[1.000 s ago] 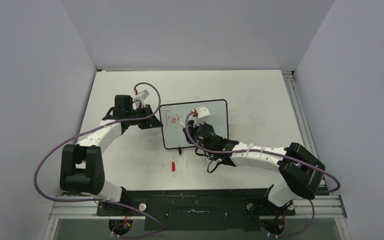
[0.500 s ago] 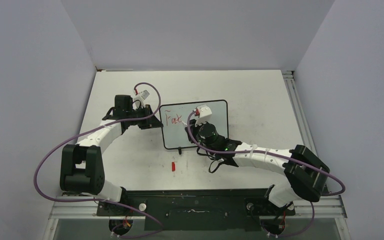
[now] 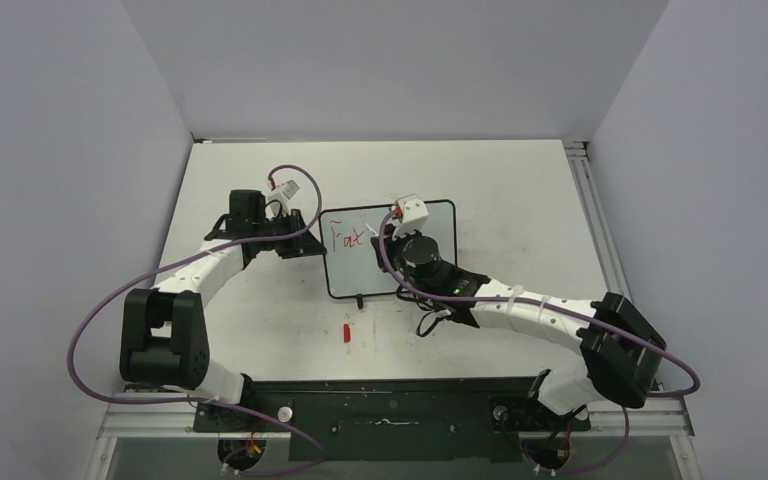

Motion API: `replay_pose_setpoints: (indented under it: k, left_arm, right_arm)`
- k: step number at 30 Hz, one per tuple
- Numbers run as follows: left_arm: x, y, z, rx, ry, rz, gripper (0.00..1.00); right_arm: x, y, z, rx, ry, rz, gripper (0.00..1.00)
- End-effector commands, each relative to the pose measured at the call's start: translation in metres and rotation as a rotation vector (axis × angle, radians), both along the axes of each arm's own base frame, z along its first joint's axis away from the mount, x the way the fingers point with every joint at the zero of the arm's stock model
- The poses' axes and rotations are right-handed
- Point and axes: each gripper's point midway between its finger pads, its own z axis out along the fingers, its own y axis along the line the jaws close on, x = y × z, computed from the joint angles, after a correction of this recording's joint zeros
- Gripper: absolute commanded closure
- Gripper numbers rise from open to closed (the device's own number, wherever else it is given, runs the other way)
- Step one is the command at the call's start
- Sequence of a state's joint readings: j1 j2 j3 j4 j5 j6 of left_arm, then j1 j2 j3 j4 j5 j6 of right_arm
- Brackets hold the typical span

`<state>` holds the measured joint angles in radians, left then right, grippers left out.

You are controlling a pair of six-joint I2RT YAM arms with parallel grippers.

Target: Write a sentence on the whiteboard

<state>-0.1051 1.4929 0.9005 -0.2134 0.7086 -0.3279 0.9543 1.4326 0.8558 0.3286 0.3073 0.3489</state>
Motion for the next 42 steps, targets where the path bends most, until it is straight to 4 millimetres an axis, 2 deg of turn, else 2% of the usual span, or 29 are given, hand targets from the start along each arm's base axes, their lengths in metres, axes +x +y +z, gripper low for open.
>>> replay_pose_setpoints:
  k: [1,10,20,31,42]
  left_arm:
    - [0.005,-0.007,0.021,-0.025,-0.052,-0.028,0.92]
    - [0.005,-0.007,0.021,-0.025,-0.050,-0.028,0.92]
    - [0.005,-0.007,0.021,-0.026,-0.050,-0.028,0.92]
    - [0.004,-0.007,0.021,-0.027,-0.050,-0.029,0.92]
    - [0.005,-0.007,0.021,-0.026,-0.052,-0.029,0.92]
  right_arm:
    - [0.018,0.003,0.031,0.053,-0.068,-0.030,0.95]
    - [0.027,0.006,0.026,0.047,-0.063,-0.029,0.95]
    - [0.026,0.005,0.012,0.026,-0.037,-0.029,0.95]
    - [0.014,-0.004,-0.011,0.004,0.017,-0.030,0.95]
    - [-0.006,-0.006,-0.040,-0.022,0.081,-0.008,0.95]
